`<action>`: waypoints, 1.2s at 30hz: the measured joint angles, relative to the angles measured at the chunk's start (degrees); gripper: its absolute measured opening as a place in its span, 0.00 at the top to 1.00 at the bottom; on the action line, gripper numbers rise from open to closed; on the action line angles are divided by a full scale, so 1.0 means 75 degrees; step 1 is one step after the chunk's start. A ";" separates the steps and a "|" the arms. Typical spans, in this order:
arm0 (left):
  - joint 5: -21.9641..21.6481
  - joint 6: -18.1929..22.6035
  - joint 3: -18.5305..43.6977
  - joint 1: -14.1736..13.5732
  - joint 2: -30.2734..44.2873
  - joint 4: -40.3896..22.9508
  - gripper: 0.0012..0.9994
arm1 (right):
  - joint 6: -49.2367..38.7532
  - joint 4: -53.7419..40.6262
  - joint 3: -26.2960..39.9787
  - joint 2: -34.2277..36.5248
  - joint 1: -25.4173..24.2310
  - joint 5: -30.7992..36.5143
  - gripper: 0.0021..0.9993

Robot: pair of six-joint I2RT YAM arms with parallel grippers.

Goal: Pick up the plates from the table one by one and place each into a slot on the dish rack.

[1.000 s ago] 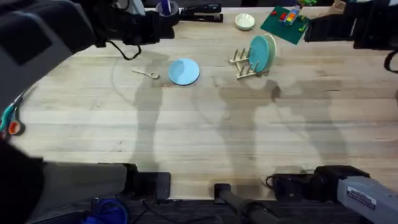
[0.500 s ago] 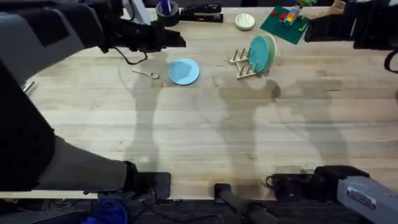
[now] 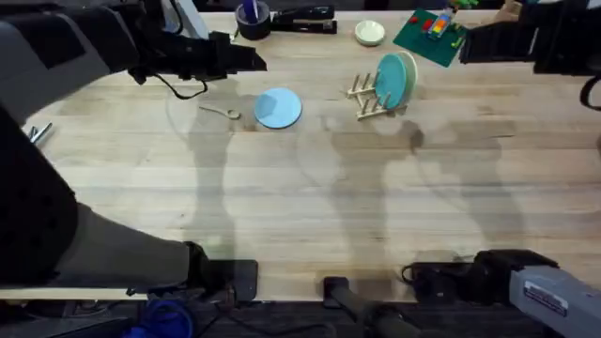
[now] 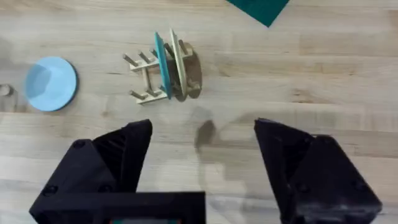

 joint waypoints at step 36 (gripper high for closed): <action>-0.0324 0.0438 0.0003 0.0000 0.0882 -0.0307 0.96 | 0.0000 -0.0002 0.0000 0.0000 0.0000 0.0000 0.01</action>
